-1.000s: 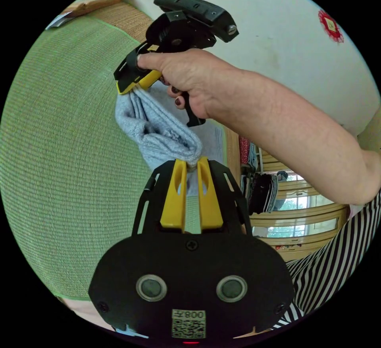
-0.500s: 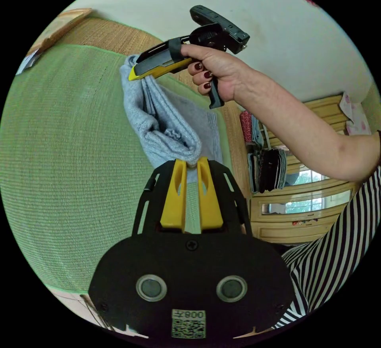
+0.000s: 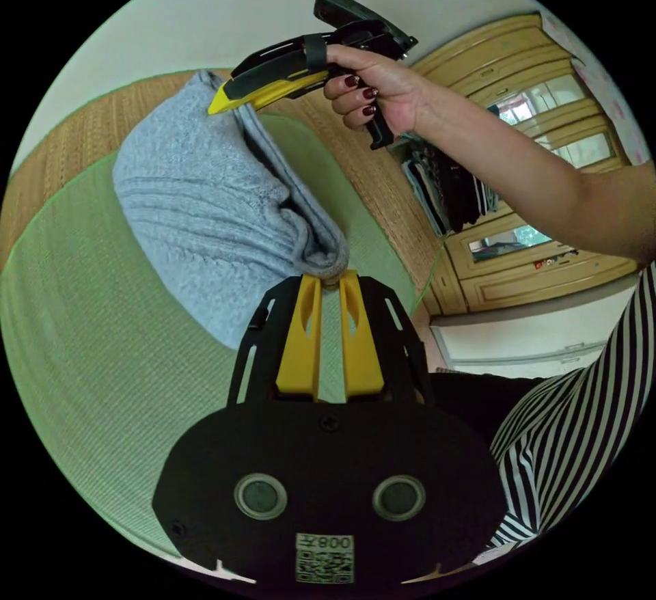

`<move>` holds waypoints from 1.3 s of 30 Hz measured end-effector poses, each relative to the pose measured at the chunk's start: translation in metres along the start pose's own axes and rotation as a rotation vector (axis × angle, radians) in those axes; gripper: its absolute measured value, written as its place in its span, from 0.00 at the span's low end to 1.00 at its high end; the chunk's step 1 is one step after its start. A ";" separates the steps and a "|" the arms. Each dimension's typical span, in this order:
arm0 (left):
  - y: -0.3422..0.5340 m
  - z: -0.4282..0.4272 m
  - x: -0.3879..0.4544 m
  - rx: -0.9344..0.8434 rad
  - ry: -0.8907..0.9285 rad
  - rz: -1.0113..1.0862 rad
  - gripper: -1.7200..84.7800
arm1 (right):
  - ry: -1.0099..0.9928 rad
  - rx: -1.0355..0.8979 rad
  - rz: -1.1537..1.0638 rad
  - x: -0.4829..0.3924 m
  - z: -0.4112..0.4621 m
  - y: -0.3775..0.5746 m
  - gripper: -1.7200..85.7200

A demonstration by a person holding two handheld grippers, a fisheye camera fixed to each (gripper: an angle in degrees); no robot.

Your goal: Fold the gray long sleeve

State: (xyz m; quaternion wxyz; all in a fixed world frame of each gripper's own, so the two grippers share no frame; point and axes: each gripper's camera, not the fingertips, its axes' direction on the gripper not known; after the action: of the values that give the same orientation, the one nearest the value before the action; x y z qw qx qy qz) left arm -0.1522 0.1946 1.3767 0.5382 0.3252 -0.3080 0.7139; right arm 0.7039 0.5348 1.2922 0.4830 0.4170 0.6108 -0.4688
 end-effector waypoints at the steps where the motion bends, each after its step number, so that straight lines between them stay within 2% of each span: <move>1: -0.012 0.014 0.007 -0.030 -0.003 0.018 0.08 | -0.013 0.015 0.023 0.018 -0.009 0.013 0.09; 7: -0.066 0.077 0.039 -0.147 -0.026 0.079 0.08 | -0.111 0.080 0.093 0.092 -0.042 0.065 0.09; 14: -0.117 0.140 0.061 -0.277 -0.088 0.105 0.09 | -0.160 0.071 0.136 0.156 -0.057 0.099 0.09; 19: -0.142 0.174 0.067 -0.320 -0.101 0.068 0.10 | -0.298 0.083 0.189 0.200 -0.065 0.123 0.09; 22: -0.154 0.183 0.072 -0.322 -0.112 0.062 0.10 | -0.311 0.097 0.187 0.209 -0.076 0.136 0.08; 26: -0.165 0.187 0.082 -0.300 -0.131 0.069 0.11 | -0.245 0.172 0.207 0.210 -0.103 0.161 0.04; 30: -0.172 0.189 0.086 -0.290 -0.130 0.068 0.11 | -0.183 0.215 0.074 0.167 -0.119 0.183 0.03; 33: -0.178 0.193 0.081 -0.284 -0.106 0.049 0.11 | -0.075 0.083 -0.054 0.127 -0.092 0.184 0.02; 37: -0.181 0.183 0.075 -0.231 -0.057 0.029 0.09 | 0.259 -0.066 -0.106 0.112 -0.044 0.187 0.02; 39: -0.179 0.169 0.072 -0.163 -0.032 0.025 0.07 | 0.241 -0.051 -0.107 0.116 -0.040 0.192 0.02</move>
State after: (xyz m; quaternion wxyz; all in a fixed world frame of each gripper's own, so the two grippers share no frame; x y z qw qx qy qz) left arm 0.0288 0.1435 1.5517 0.5488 0.2880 -0.3778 0.6879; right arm 0.8595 0.6208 1.1497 0.3908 0.4249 0.6974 -0.4246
